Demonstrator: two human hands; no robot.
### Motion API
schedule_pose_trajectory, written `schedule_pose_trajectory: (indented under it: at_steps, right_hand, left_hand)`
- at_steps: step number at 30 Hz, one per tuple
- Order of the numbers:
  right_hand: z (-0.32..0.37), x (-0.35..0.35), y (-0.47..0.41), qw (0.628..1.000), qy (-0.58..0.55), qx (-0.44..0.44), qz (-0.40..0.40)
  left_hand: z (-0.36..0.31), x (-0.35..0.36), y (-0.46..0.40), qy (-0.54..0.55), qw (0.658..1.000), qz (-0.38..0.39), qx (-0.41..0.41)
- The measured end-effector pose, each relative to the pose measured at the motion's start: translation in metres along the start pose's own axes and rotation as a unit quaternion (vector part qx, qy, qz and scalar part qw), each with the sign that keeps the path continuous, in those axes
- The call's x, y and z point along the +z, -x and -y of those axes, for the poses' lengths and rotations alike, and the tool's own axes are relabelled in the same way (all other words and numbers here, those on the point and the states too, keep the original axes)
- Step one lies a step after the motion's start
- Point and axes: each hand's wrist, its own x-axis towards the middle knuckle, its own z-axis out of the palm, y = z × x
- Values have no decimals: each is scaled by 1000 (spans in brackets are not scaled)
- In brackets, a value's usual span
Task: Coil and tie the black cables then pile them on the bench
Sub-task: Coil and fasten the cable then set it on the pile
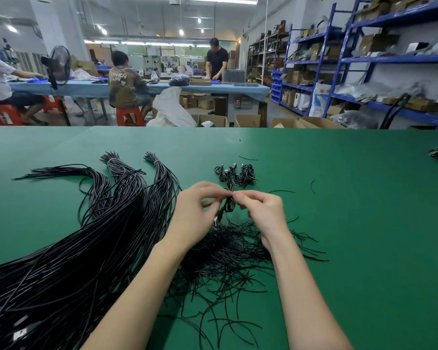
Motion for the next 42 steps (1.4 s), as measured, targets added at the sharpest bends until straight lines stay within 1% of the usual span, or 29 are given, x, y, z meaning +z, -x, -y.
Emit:
schedule_pose_trajectory:
  at_steps: [1,2,3,4,5,6,9,11,12,14,16,17,18,19,20,21,22,23,24,25,26,27,28,29,30,33,37,40,42]
  right_hand:
    - [-2,3,0,999,21,-50,-5]
    - [-3,6,1,995,35,-96,-5]
    - [-4,9,1,990,43,-131,-2]
    - [-5,10,2,987,50,-155,4]
    - [-6,10,2,983,61,-172,12]
    - [-6,9,3,979,79,-186,17]
    - [-8,8,5,961,168,-218,-12]
    - [-7,9,6,956,203,-209,-35]
    - [-6,10,5,964,190,-183,-40]
    - [-2,10,3,991,93,-84,-35]
    - [-1,8,0,999,4,15,-32]
    - [-2,7,0,998,-31,53,-26]
    - [-3,6,1,994,-68,82,-16]
    - [-5,5,2,989,-108,101,-2]
    - [-7,5,3,985,-134,107,11]
    - [-9,6,4,986,-135,100,19]
    - [-11,8,7,989,-118,83,17]
    - [-13,10,9,993,-100,57,2]
    - [-15,12,10,996,-88,25,-18]
    - [-17,14,11,996,-78,-9,-39]
    - [-19,15,12,995,-68,-47,-57]
    - [-21,15,13,992,-54,-88,-70]
    - [-23,16,14,989,-35,-125,-76]
    - [-25,16,15,985,-14,-155,-72]
    - [-26,15,16,983,7,-176,-60]
    - [-30,16,19,976,54,-207,-27]
    - [-32,9,22,967,96,-234,-22]
    - [-31,4,24,960,130,-246,-24]
    - [-29,3,25,963,116,-242,-28]
  left_hand:
    - [-1,1,-3,83,990,-1,-111]
    - [0,0,-6,172,962,16,-210]
    - [1,-1,-7,250,925,46,-281]
    - [2,-2,-7,319,888,76,-321]
    - [3,-4,-7,361,866,93,-333]
    - [4,-5,-7,381,856,97,-335]
    - [7,-6,-7,387,849,66,-354]
    - [8,-5,-6,376,859,54,-344]
    - [9,-5,-5,353,876,48,-323]
    - [8,-2,-2,277,931,29,-238]
    - [9,-1,1,161,983,5,-93]
    - [12,-1,2,84,996,-4,-6]
    - [14,-3,2,7,996,-15,85]
    - [17,-3,3,-56,984,-28,164]
    - [19,-2,4,-102,970,-41,216]
    - [20,-1,6,-126,964,-50,231]
    - [20,0,6,-129,966,-58,216]
    - [18,2,6,-110,976,-68,174]
    - [17,3,4,-67,989,-81,104]
    - [14,2,2,1,996,-85,3]
    - [12,0,-2,88,988,-62,-111]
    - [9,-4,-5,178,958,-12,-224]
    - [9,-7,-7,251,917,44,-308]
    - [10,-9,-7,305,881,82,-353]
    - [11,-11,-7,341,860,100,-366]
    - [13,-12,-5,390,844,123,-348]
    - [13,-6,-2,430,817,86,-374]
    - [13,-5,-2,429,815,74,-383]
    - [11,-5,-2,436,810,76,-384]
